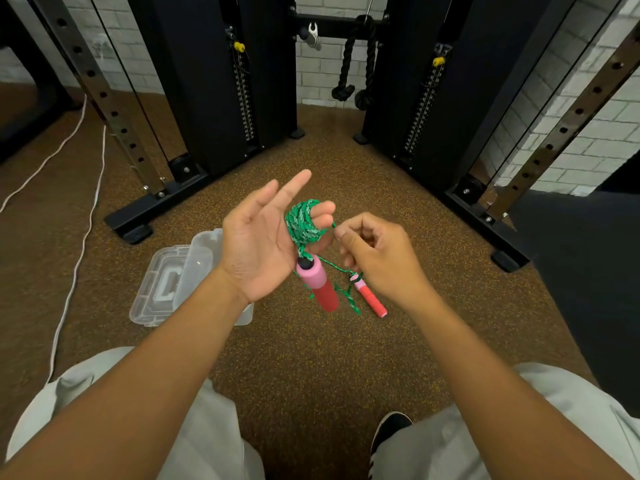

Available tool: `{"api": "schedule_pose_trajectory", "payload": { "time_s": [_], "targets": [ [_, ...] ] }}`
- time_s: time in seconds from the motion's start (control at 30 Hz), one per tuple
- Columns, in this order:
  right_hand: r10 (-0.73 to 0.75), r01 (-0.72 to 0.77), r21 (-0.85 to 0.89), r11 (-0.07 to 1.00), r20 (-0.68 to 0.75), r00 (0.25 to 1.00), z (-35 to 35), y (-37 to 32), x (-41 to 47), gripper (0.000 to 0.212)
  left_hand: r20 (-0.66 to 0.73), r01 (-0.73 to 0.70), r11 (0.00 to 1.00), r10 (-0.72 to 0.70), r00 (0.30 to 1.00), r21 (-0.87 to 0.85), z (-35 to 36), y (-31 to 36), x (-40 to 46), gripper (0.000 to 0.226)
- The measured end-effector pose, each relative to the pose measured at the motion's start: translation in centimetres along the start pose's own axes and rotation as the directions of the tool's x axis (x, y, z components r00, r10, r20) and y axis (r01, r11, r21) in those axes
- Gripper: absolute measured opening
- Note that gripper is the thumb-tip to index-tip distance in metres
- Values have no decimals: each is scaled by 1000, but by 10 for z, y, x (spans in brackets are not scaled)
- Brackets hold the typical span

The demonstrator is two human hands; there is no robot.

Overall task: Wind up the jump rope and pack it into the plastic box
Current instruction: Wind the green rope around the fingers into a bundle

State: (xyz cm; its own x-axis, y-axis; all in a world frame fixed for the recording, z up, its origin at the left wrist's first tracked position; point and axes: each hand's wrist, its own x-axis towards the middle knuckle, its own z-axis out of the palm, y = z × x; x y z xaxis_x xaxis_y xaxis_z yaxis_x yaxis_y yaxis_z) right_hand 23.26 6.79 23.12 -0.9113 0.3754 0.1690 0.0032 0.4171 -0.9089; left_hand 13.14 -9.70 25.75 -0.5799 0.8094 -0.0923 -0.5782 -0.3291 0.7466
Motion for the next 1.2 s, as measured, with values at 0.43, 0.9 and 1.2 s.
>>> {"api": "schedule_pose_trajectory", "payload": {
  "time_s": [0.43,0.9,1.2],
  "targets": [
    [30,7,-304,953,117,993,9,-5,-4,22,-119,-149,988,142,983,-49,-4,0,8,66],
    [-81,108,-242,964,121,989,-18,-22,-6,17,-2,25,510,-46,999,860,-10,-27,11,68],
    [-25,27,-83,996,23,999,-20,-7,2,17,99,97,841,-176,979,533,7,-24,6,88]
  ]
}}
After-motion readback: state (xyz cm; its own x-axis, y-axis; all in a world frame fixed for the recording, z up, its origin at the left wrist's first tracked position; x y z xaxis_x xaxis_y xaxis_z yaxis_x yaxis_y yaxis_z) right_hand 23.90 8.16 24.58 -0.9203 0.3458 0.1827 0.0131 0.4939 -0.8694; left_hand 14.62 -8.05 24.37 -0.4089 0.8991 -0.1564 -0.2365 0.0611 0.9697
